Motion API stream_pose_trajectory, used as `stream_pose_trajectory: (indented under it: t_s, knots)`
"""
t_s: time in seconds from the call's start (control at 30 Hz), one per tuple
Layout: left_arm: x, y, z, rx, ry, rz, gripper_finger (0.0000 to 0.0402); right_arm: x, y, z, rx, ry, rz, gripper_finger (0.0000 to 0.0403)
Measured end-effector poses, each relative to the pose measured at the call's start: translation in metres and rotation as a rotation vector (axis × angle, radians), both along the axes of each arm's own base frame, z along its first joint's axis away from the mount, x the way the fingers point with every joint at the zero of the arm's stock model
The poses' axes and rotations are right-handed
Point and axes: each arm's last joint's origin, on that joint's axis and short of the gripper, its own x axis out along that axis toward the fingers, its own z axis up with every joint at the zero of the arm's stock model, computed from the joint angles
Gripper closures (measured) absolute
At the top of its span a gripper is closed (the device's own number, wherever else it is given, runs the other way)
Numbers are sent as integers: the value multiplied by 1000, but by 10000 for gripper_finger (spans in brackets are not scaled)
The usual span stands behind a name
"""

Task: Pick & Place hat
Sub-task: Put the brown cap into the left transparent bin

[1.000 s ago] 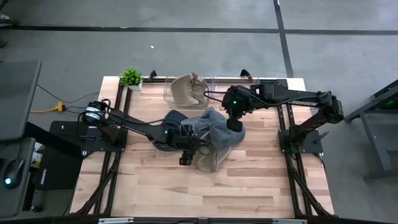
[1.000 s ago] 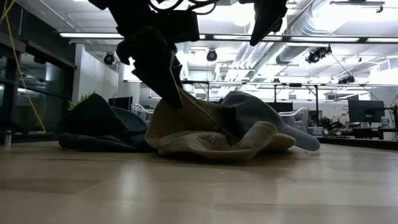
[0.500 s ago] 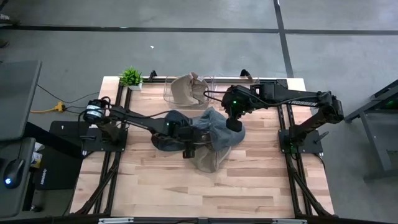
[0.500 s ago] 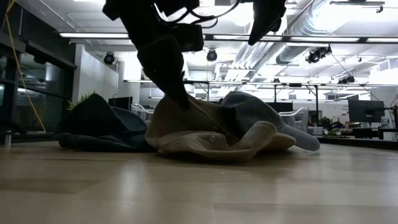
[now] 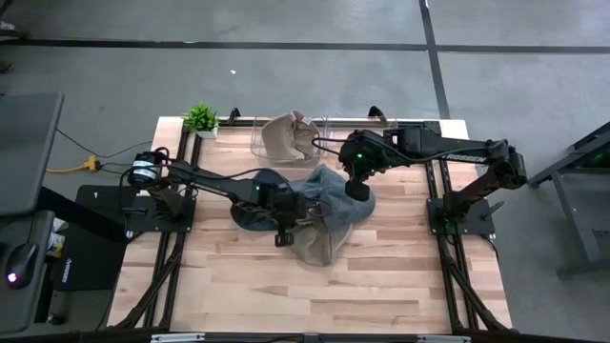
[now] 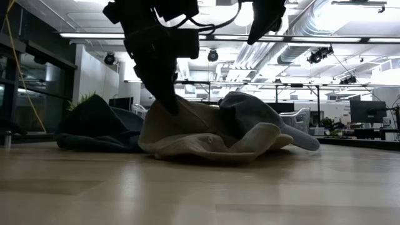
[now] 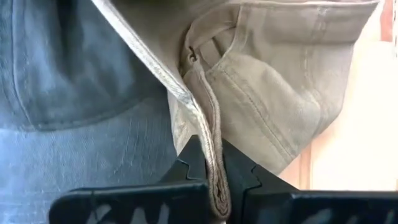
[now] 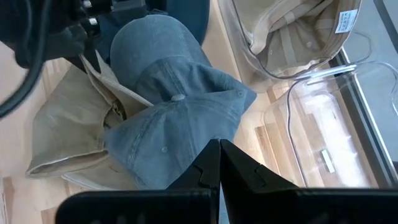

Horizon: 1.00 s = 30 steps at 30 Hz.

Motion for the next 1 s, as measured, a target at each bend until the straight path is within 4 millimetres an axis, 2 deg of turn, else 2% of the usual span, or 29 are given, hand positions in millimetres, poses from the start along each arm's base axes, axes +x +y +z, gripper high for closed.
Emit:
stream_pose_trajectory:
  t_s: [0.23, 0.53, 0.77, 1.0]
  knots:
    - [-14, 1, 24, -29, 52, 62, 401, 0, 0, 0, 16, -11, -24, 402]
    - [-39, 5, 72, -47, 34, 182, 401, 0, 2, 0, 111, -30, -70, 402]
    - [-59, 9, 102, -31, -73, 283, 401, 2, 14, 1, 133, -41, -50, 402]
    - [-83, 13, 129, -38, -178, 356, 401, 14, 23, 7, 156, -170, -42, 402]
